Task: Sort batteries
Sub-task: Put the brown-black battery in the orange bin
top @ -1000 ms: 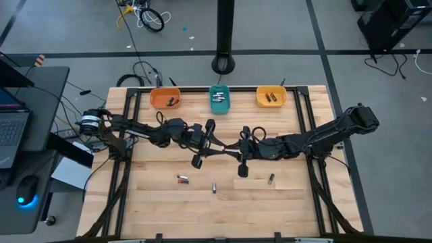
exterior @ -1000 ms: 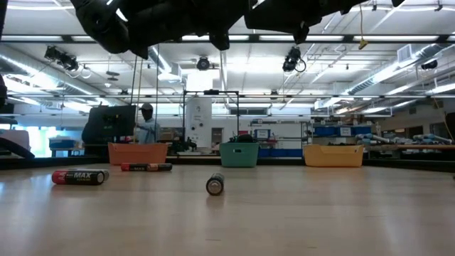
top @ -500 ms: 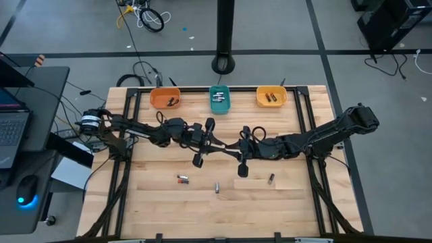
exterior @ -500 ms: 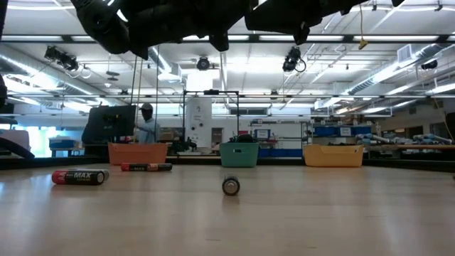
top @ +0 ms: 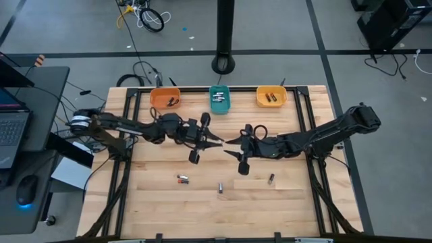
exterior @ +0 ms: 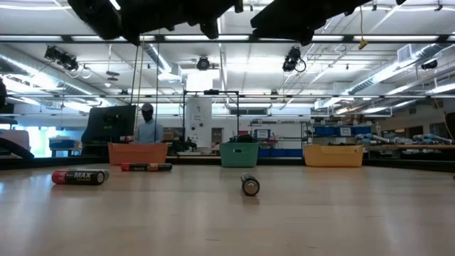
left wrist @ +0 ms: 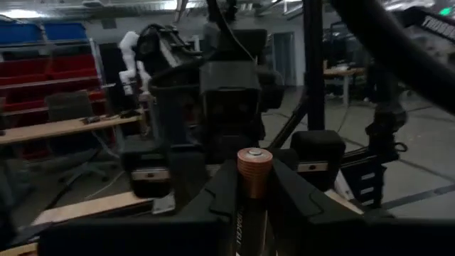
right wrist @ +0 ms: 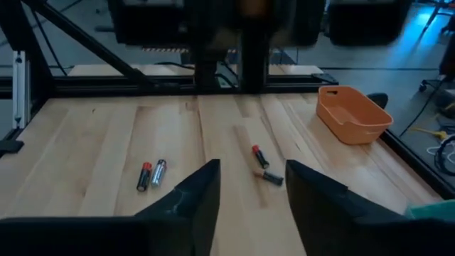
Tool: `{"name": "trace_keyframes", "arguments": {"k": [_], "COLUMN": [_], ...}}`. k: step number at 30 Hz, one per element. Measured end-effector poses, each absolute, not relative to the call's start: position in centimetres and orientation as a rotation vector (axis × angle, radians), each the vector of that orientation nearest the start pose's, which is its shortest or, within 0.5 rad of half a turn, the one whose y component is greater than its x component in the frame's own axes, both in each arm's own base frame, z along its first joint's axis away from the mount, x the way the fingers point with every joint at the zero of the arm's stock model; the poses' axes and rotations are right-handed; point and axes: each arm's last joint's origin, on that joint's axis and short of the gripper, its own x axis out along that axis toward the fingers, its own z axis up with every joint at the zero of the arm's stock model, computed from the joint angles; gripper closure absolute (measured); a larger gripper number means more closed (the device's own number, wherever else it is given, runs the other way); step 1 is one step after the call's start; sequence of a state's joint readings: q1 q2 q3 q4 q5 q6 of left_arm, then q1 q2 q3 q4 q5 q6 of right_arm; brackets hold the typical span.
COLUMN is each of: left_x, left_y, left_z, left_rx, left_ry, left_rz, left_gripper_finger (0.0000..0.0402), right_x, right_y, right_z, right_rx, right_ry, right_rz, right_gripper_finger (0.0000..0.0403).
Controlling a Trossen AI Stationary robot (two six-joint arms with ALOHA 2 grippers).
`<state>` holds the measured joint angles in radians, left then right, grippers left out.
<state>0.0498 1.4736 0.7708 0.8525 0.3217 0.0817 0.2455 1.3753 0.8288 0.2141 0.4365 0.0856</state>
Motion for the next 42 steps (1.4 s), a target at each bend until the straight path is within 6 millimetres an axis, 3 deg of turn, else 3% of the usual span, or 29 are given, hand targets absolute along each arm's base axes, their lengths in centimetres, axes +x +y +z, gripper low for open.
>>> {"name": "trace_keyframes", "arguments": {"k": [3, 6, 14, 19, 25, 30, 36, 42], "left_x": [30.4, 28.9, 24.0, 21.4, 18.4, 16.3, 15.4, 15.3], "left_y": [1.3, 2.4, 7.5, 11.4, 16.1, 19.5, 22.3, 23.5], "left_z": [27.5, 27.7, 26.6, 25.1, 23.7, 21.4, 17.9, 16.3], "left_rx": [0.122, 0.121, -0.034, -0.130, -0.229, -0.341, -0.429, -0.422], "left_ry": [-0.077, 0.061, 0.448, 0.625, 0.711, 0.805, 0.905, 0.938], "left_rz": [-0.193, -0.075, 0.297, 0.488, 0.706, 0.823, 0.863, 0.921], "left_gripper_finger": [0.0348, 0.0348, 0.0348, 0.0348, 0.0348, 0.0348, 0.0348, 0.0348], "right_x": [28.5, 27.8, 27.5, 27.8, 27.9, 27.8, 27.8, 27.9], "right_y": [5.9, 5.5, 3.9, 3.3, 3.0, 2.5, 0.8, -0.6], "right_z": [26.1, 26.1, 24.7, 24.0, 23.8, 23.5, 23.3, 23.3], "right_rx": [-0.042, -0.064, -0.079, -0.087, -0.101, -0.111, -0.099, -0.067], "right_ry": [0.322, 0.373, 0.522, 0.556, 0.570, 0.608, 0.634, 0.640], "right_rz": [-0.214, -0.239, -0.303, -0.327, -0.333, -0.343, -0.376, -0.387], "right_gripper_finger": [0.0224, 0.0242, 0.0389, 0.0377, 0.0395, 0.0385, 0.0396, 0.0386]}}
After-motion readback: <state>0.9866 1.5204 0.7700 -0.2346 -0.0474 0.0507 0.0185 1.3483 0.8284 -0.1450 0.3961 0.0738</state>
